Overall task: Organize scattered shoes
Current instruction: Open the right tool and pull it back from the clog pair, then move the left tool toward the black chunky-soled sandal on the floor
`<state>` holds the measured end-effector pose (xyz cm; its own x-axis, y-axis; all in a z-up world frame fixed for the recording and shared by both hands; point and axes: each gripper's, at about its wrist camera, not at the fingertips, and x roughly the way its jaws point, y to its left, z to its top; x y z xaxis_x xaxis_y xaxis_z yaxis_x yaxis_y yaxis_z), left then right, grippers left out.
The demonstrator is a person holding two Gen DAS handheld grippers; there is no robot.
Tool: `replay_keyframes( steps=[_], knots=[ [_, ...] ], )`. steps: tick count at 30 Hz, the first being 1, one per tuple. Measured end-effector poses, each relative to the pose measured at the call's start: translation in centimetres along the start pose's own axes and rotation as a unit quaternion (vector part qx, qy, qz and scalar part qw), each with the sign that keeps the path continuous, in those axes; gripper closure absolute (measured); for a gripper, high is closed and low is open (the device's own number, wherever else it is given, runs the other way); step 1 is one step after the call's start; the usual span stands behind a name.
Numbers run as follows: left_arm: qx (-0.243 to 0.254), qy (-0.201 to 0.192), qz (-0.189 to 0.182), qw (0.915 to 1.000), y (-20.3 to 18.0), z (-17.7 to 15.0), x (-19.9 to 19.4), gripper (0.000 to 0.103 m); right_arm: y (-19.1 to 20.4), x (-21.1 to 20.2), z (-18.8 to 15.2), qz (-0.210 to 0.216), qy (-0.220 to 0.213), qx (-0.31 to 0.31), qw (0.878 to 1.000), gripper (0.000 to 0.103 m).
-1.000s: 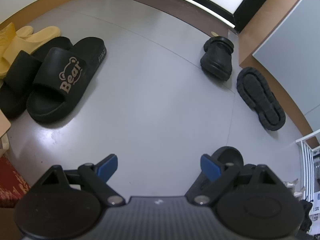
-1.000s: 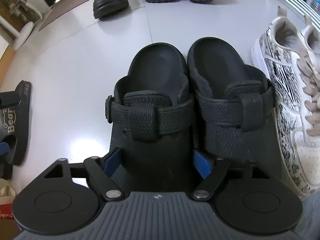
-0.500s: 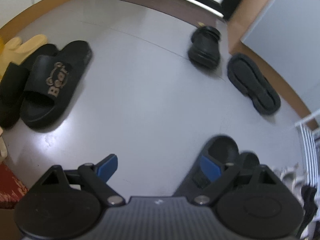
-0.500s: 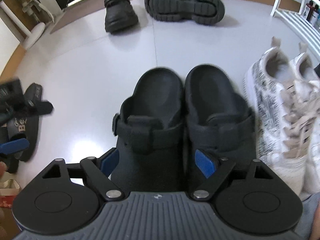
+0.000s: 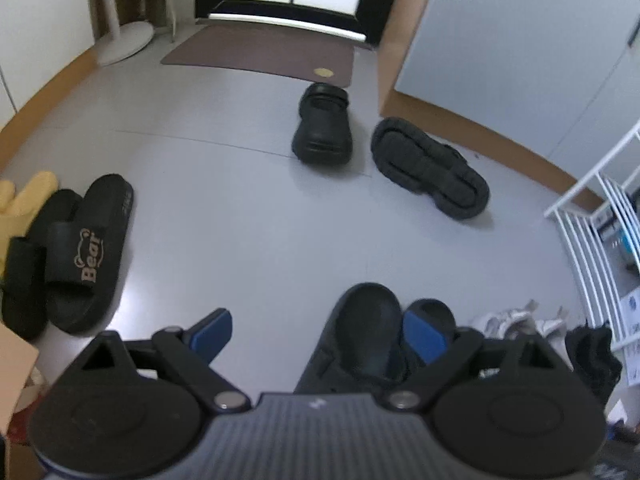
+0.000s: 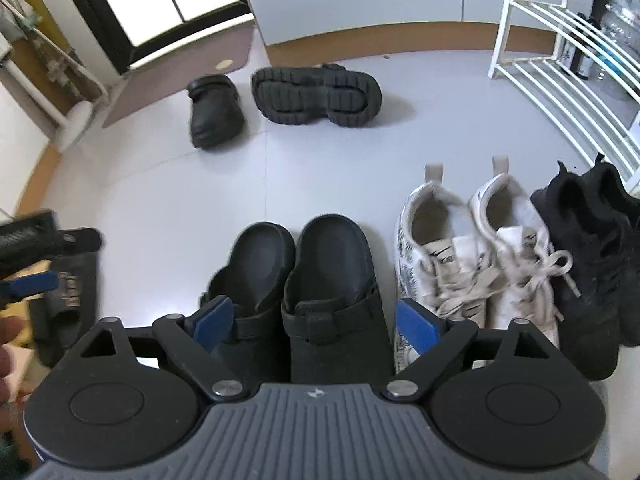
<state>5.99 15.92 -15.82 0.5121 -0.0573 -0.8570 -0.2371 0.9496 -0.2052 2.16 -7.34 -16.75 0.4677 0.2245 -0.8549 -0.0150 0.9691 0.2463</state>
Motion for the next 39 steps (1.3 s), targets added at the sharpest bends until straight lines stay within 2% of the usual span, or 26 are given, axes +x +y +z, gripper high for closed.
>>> replay_keyframes(
  steps=[3, 7, 13, 16, 21, 23, 26, 27, 29, 32, 35, 39],
  knots=[
    [0.004, 0.002, -0.006, 1.0000, -1.5, 0.8, -1.4, 0.009, -1.7, -4.1, 1.6, -0.002, -0.020, -0.001, 1.000, 0.011],
    [0.018, -0.018, -0.013, 0.9996, -5.1, 3.2, -6.4, 0.008, -3.3, -9.4, 2.9, -0.004, -0.046, -0.004, 0.999, 0.010],
    [0.024, -0.057, -0.020, 0.9979, -9.2, 5.1, -12.2, 0.005, -4.8, -16.9, 5.0, 0.018, -0.079, -0.023, 0.996, 0.005],
    [0.018, -0.065, -0.025, 0.9974, -10.8, 5.1, -13.9, 0.005, -5.1, -18.8, 5.9, 0.032, -0.098, -0.033, 0.994, 0.004],
    [-0.005, -0.069, -0.030, 0.9971, -12.0, 4.0, -14.4, 0.005, -5.8, -20.0, 6.6, 0.020, -0.130, -0.054, 0.990, 0.004],
    [-0.001, -0.070, -0.026, 0.9972, -12.0, 3.6, -14.1, 0.005, -6.8, -19.4, 6.4, 0.021, -0.126, -0.043, 0.991, 0.004],
    [0.014, -0.071, -0.014, 0.9973, -12.2, 2.8, -13.1, 0.005, -8.0, -18.2, 6.2, 0.029, -0.099, -0.007, 0.995, 0.004],
    [0.012, -0.068, -0.015, 0.9975, -12.1, 2.5, -12.8, 0.005, -8.4, -17.8, 6.4, 0.035, -0.085, 0.014, 0.996, 0.004],
    [0.004, -0.058, -0.015, 0.9982, -11.6, 2.1, -12.2, 0.005, -8.4, -17.6, 6.6, 0.052, -0.081, 0.031, 0.995, 0.004],
    [-0.010, -0.043, -0.012, 0.9989, -10.6, 2.0, -11.3, 0.005, -7.5, -17.6, 6.8, 0.048, -0.090, 0.017, 0.995, 0.004],
    [-0.018, -0.051, -0.005, 0.9985, -10.1, 2.5, -11.2, 0.005, -6.8, -17.6, 6.6, 0.038, -0.089, 0.015, 0.995, 0.004],
    [-0.021, -0.039, -0.018, 0.9989, -9.9, 2.5, -11.0, 0.005, -6.1, -18.2, 6.5, 0.032, -0.085, 0.011, 0.996, 0.004]
  ],
)
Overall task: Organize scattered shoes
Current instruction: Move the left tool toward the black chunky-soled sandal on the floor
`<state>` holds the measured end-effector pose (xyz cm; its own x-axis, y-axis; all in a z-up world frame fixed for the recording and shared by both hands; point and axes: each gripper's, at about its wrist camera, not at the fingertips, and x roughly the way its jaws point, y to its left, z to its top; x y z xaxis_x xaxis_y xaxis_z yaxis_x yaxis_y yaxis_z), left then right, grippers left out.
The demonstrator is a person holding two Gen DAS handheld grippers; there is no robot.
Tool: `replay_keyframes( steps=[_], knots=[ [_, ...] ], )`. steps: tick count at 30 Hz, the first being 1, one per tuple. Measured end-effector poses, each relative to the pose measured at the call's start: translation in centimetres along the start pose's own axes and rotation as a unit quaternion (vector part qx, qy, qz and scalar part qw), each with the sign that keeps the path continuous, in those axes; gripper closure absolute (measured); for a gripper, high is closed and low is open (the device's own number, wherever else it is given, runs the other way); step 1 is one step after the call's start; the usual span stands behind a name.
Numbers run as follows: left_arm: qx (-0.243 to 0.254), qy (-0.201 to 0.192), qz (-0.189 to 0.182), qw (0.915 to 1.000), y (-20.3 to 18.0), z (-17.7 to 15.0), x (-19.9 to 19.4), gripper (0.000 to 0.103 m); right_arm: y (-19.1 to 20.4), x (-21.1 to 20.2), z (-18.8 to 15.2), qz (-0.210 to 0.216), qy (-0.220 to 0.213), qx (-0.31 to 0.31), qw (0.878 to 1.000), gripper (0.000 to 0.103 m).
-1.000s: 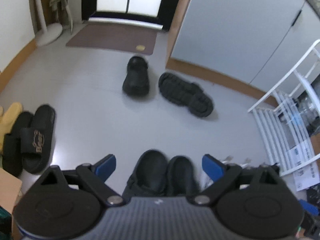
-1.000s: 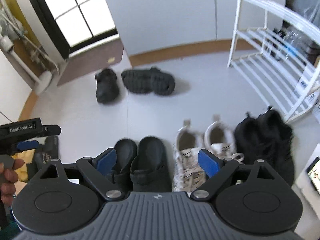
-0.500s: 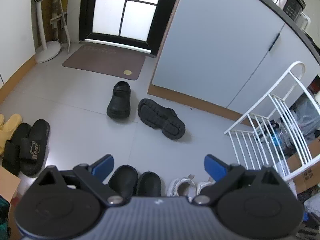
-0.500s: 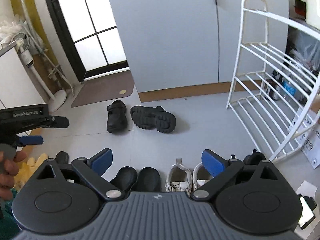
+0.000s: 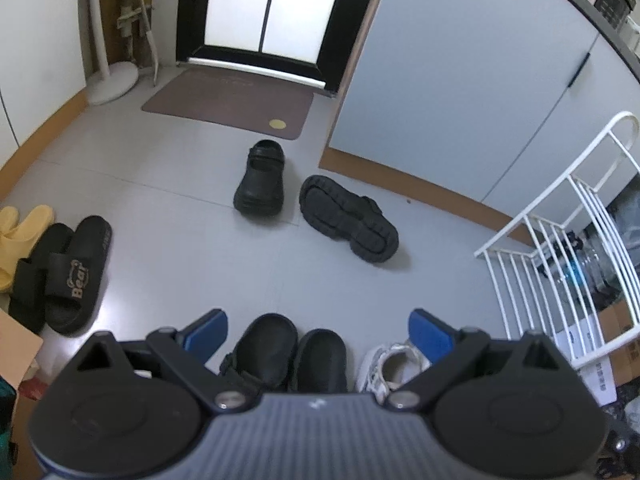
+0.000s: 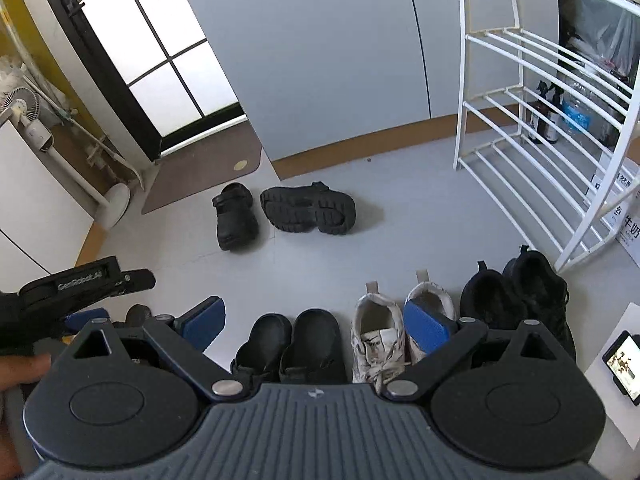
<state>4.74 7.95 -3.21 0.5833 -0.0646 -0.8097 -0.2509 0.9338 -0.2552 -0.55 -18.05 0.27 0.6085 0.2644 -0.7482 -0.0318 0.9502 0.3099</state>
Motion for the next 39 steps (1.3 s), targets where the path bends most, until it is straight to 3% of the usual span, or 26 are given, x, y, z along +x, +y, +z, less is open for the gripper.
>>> replay_keyframes(
  steps=[8, 13, 28, 32, 39],
  knots=[
    [0.020, -0.008, -0.002, 0.9998, -0.3, 0.3, -0.6, 0.005, 0.3, -1.4, 0.1, -0.049, -0.004, -0.042, 0.998, 0.004],
    [0.006, -0.018, -0.009, 0.9998, -0.5, 0.8, -1.0, 0.005, 0.0, -1.4, 0.7, -0.047, 0.000, -0.023, 0.999, 0.004],
    [0.028, 0.002, 0.015, 0.9995, -1.5, 1.4, 2.4, 0.005, -3.6, 5.0, 1.5, -0.044, 0.033, 0.008, 0.998, 0.004],
    [0.044, 0.001, 0.027, 0.9987, -2.0, 2.2, 4.1, 0.005, -4.7, 6.7, 2.7, -0.057, 0.033, -0.031, 0.997, 0.004],
    [0.073, -0.006, 0.040, 0.9965, -3.1, 4.5, 8.2, 0.005, -5.9, 9.5, 3.8, -0.037, 0.045, -0.071, 0.996, 0.004]
  ],
)
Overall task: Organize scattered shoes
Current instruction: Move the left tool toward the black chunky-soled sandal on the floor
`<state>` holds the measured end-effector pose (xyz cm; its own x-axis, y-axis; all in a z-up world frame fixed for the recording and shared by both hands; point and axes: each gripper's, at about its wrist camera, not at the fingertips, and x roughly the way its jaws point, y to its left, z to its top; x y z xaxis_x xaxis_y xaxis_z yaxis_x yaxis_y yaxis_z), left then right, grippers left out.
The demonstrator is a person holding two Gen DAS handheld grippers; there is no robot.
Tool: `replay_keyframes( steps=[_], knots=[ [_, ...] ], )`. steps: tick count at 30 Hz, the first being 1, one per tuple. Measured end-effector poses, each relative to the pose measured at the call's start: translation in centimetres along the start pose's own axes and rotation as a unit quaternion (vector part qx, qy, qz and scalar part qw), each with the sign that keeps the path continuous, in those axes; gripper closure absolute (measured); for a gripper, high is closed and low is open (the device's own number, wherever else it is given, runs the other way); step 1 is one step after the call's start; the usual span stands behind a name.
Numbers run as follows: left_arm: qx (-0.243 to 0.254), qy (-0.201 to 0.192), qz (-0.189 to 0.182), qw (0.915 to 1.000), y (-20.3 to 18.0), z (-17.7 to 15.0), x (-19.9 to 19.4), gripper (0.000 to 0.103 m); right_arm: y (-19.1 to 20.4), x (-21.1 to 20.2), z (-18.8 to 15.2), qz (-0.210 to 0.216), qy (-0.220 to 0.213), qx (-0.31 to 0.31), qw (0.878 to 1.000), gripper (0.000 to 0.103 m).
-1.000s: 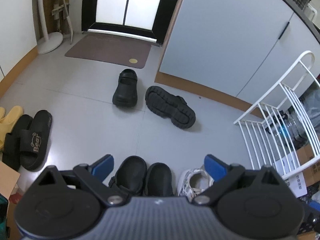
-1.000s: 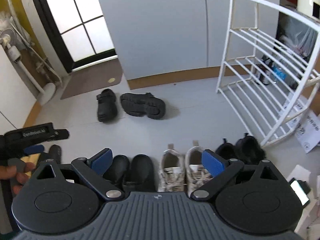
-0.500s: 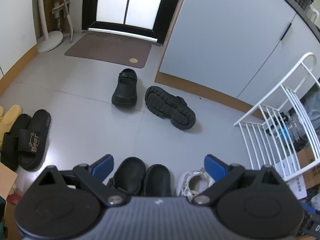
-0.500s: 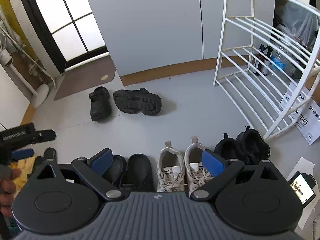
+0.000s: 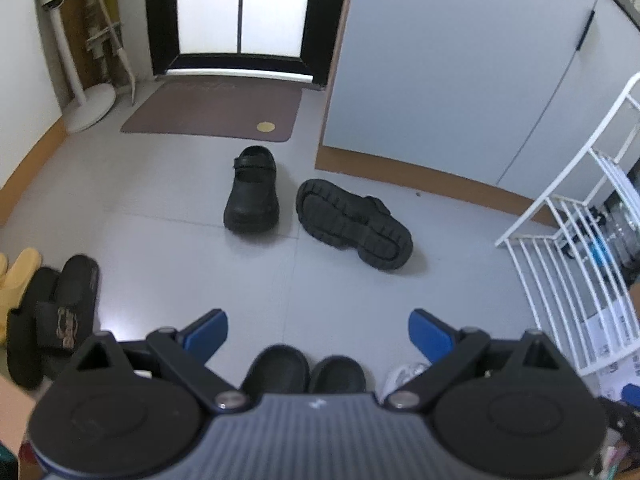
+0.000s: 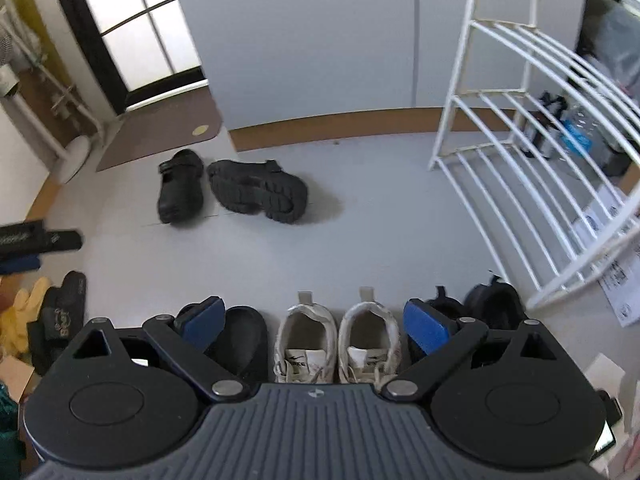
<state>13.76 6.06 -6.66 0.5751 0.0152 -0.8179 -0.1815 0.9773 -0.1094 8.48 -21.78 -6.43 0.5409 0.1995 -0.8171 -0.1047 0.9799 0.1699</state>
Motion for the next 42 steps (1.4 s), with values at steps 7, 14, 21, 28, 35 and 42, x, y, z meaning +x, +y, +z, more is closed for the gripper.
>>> replay_keyframes(
  steps=[7, 14, 21, 28, 35, 42],
  knots=[
    [0.026, 0.005, -0.009, 0.9996, -0.4, 1.3, 3.3, 0.005, -0.1, 2.1, 0.7, 0.027, 0.003, -0.021, 0.999, 0.004],
    [0.006, -0.005, -0.027, 0.9996, 0.6, 1.4, 6.5, 0.004, -0.9, 5.9, 1.0, 0.060, 0.014, 0.008, 0.998, 0.004],
    [0.048, -0.031, -0.024, 0.9981, 2.3, 1.3, 13.9, 0.004, -1.8, 13.0, -0.8, 0.081, 0.003, 0.002, 0.997, 0.004],
    [0.068, 0.005, -0.013, 0.9976, 2.8, 4.0, 19.6, 0.005, -2.8, 17.7, -0.9, 0.095, 0.036, -0.013, 0.995, 0.004],
    [0.103, 0.010, -0.022, 0.9944, -0.7, 8.9, 24.7, 0.005, -4.1, 20.2, -0.7, 0.105, 0.035, 0.006, 0.994, 0.004],
    [0.156, 0.024, -0.022, 0.9872, -4.9, 11.1, 29.6, 0.005, -5.7, 20.9, -1.0, 0.115, 0.035, 0.019, 0.993, 0.004]
  ],
)
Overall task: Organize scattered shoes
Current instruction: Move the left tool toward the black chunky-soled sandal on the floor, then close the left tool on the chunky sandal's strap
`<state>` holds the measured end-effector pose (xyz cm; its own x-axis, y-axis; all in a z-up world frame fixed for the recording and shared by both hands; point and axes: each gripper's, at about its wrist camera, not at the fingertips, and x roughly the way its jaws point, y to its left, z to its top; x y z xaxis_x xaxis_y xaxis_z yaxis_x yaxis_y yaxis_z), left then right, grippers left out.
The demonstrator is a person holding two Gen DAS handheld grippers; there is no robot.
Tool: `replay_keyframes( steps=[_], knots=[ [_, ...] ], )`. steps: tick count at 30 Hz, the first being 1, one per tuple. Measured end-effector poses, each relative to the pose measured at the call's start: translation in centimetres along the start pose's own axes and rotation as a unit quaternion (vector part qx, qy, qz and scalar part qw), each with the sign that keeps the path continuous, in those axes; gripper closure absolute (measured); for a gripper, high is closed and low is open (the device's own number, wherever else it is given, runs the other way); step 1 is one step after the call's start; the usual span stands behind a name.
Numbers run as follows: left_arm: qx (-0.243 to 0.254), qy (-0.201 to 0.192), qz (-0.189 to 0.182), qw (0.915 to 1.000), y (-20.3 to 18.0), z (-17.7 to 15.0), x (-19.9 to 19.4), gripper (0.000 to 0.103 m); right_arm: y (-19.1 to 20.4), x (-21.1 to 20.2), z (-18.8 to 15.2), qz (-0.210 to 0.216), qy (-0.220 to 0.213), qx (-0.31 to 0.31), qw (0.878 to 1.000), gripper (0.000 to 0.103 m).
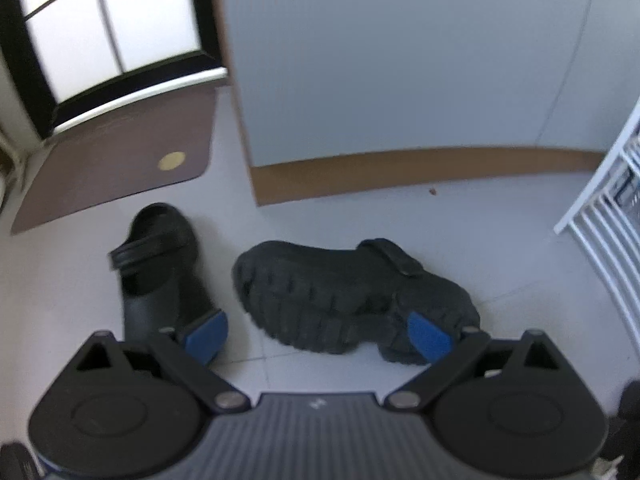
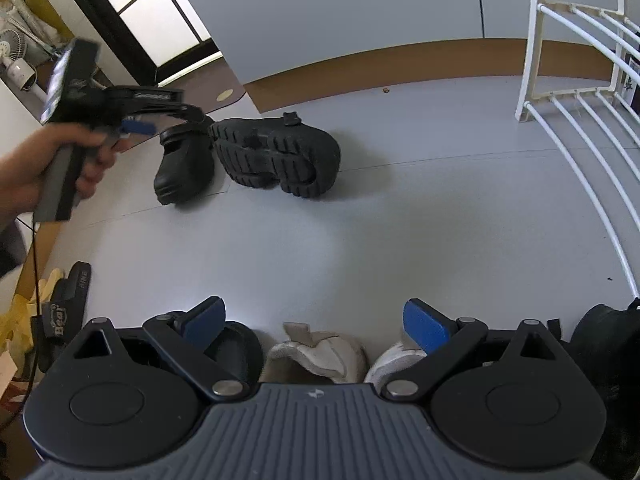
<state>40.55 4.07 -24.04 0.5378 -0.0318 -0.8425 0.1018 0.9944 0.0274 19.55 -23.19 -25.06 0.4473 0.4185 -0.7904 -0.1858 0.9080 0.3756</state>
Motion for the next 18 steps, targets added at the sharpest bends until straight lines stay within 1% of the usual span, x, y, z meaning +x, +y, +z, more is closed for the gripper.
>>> replay_keyframes(
  steps=[3, 6, 11, 14, 16, 18],
  knots=[
    [0.011, 0.007, 0.005, 0.9999, -0.8, 0.7, 1.7, 0.005, -1.0, -0.2, -0.1, -0.004, 0.006, 0.011, 1.000, 0.004],
    [0.022, 0.000, 0.011, 0.9997, -1.3, 1.7, 3.0, 0.005, -1.9, -0.8, -0.3, -0.011, 0.005, 0.019, 1.000, 0.004],
    [0.025, -0.007, 0.026, 0.9993, -1.7, 3.3, 5.1, 0.005, -2.7, -1.3, -0.7, -0.021, 0.005, 0.027, 0.999, 0.004],
    [0.033, 0.009, 0.020, 0.9992, -2.5, 4.5, 7.0, 0.005, -2.9, -1.6, -1.0, -0.027, 0.005, 0.030, 0.999, 0.004],
    [0.032, 0.027, 0.018, 0.9990, -3.4, 5.1, 8.7, 0.005, -3.0, -1.7, -1.1, -0.029, 0.006, 0.035, 0.999, 0.004],
    [0.029, 0.029, 0.016, 0.9990, -3.8, 5.2, 9.3, 0.004, -3.1, -1.7, -1.3, -0.031, 0.005, 0.037, 0.999, 0.004]
  ],
)
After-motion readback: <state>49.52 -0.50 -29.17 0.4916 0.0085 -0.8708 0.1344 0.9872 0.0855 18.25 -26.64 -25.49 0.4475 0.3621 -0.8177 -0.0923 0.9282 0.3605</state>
